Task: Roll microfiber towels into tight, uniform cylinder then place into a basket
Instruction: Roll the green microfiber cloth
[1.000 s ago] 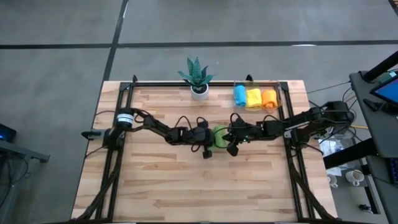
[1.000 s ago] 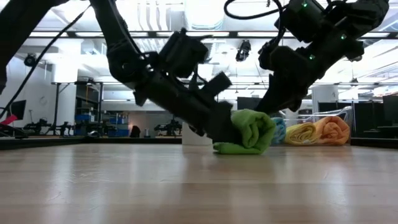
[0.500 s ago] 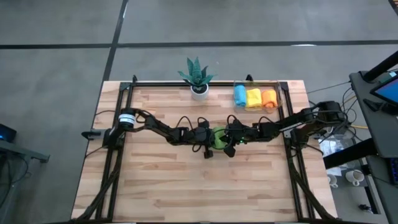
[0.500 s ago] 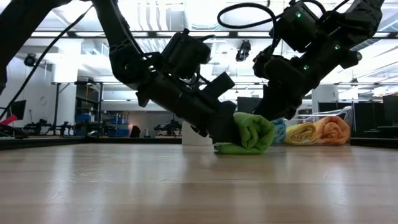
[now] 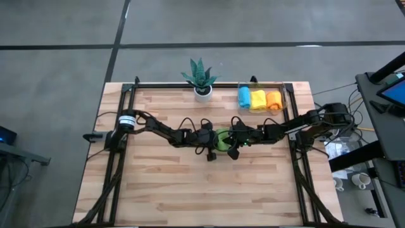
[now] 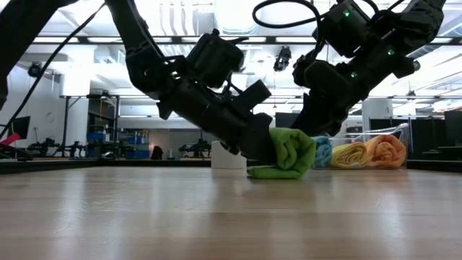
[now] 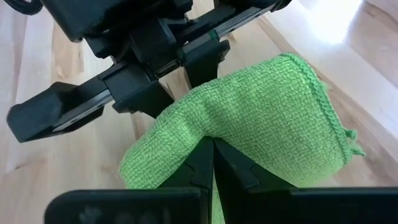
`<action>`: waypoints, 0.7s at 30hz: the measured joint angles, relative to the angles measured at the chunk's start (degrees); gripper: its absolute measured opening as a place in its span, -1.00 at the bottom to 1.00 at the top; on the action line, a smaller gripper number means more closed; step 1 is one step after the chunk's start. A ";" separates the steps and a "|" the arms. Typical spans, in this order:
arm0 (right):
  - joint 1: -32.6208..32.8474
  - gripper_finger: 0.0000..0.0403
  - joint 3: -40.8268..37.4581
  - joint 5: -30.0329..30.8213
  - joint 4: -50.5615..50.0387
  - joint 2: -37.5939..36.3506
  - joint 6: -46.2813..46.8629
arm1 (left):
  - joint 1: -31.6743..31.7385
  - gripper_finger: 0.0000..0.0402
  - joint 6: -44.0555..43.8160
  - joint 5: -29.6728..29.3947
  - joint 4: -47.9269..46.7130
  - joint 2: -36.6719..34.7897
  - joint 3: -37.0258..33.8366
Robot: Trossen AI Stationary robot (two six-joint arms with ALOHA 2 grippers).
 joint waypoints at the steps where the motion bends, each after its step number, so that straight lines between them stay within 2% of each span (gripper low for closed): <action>1: 0.00 -0.96 0.00 0.00 0.01 0.00 -0.12 | 0.00 -1.00 0.00 0.00 0.00 -0.09 -0.01; 7: 0.00 -0.96 0.00 0.02 0.05 -0.02 -0.42 | 0.00 -1.00 0.02 0.00 -0.54 -0.29 -0.02; 21: 0.00 -0.96 -0.02 0.20 0.11 -0.02 -0.40 | 0.13 -1.00 0.05 -0.04 -14.39 -6.56 -0.23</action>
